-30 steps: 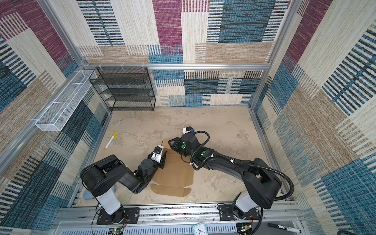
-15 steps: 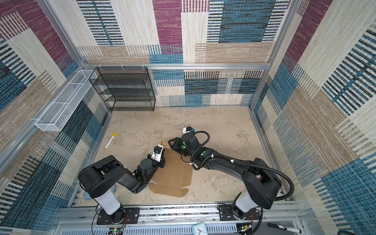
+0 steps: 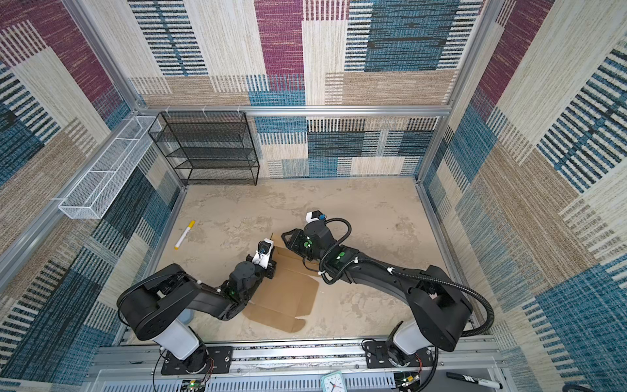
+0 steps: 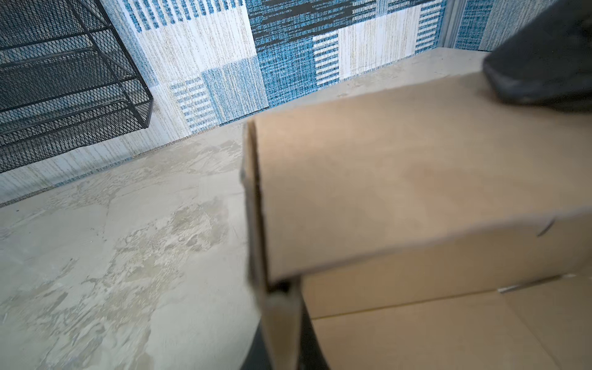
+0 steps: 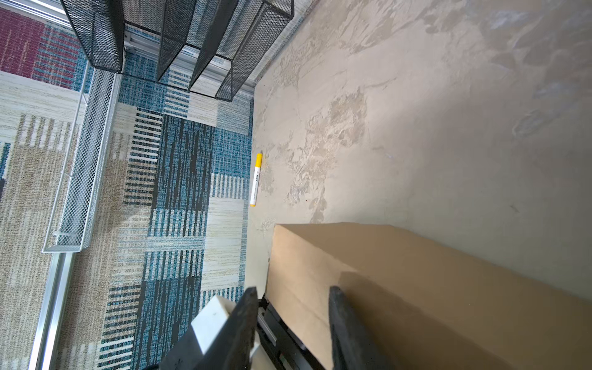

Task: Assemble paper box
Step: First fold the bottom flaps of a flat cardboard box at the center of the table.

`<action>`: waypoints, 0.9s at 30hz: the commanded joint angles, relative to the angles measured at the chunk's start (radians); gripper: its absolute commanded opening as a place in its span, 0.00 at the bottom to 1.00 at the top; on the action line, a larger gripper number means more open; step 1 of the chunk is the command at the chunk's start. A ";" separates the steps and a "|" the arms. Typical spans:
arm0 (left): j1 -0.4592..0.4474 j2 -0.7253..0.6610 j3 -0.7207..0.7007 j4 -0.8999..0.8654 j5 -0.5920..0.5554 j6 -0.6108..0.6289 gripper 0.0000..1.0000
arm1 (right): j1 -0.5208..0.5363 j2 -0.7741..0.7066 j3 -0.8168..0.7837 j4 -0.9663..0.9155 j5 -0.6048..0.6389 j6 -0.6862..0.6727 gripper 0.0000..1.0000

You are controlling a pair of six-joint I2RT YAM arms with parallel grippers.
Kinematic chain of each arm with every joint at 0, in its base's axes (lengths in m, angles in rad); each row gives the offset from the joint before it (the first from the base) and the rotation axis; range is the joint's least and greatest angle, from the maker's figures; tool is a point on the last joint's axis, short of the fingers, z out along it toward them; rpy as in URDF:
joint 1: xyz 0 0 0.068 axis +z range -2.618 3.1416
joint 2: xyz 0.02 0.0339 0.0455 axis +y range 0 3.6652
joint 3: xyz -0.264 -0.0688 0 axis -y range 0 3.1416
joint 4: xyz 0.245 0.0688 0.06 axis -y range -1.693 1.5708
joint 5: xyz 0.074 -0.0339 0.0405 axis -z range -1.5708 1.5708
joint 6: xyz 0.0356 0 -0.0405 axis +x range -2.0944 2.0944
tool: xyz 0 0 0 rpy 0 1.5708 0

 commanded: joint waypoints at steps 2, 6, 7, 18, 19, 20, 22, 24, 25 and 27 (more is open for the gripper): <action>-0.019 -0.001 0.010 -0.052 -0.056 0.069 0.00 | 0.001 -0.009 -0.008 -0.014 0.001 -0.002 0.40; -0.071 0.015 0.048 -0.091 -0.158 0.127 0.00 | 0.002 -0.011 -0.012 -0.011 -0.005 -0.001 0.40; -0.083 0.027 0.052 -0.075 -0.184 0.145 0.00 | 0.002 -0.013 -0.014 -0.010 -0.005 -0.002 0.40; -0.161 0.165 -0.003 0.202 -0.325 0.199 0.00 | 0.003 -0.034 -0.025 -0.004 -0.007 -0.013 0.40; -0.165 0.169 -0.003 0.202 -0.332 0.199 0.00 | 0.003 -0.031 -0.026 -0.002 -0.011 -0.013 0.40; -0.168 0.171 -0.002 0.202 -0.339 0.198 0.00 | 0.003 -0.032 -0.027 -0.001 -0.011 -0.014 0.40; -0.171 0.169 -0.006 0.202 -0.350 0.193 0.00 | 0.003 -0.038 -0.031 0.001 -0.004 -0.014 0.40; -0.173 0.160 -0.006 0.202 -0.363 0.189 0.00 | 0.003 -0.044 -0.033 0.004 0.000 -0.018 0.40; -0.176 0.157 -0.008 0.202 -0.373 0.191 0.00 | 0.003 -0.044 -0.032 0.004 -0.002 -0.019 0.40; -0.182 0.157 -0.002 0.203 -0.391 0.195 0.00 | 0.003 -0.044 -0.028 0.002 -0.001 -0.022 0.40</action>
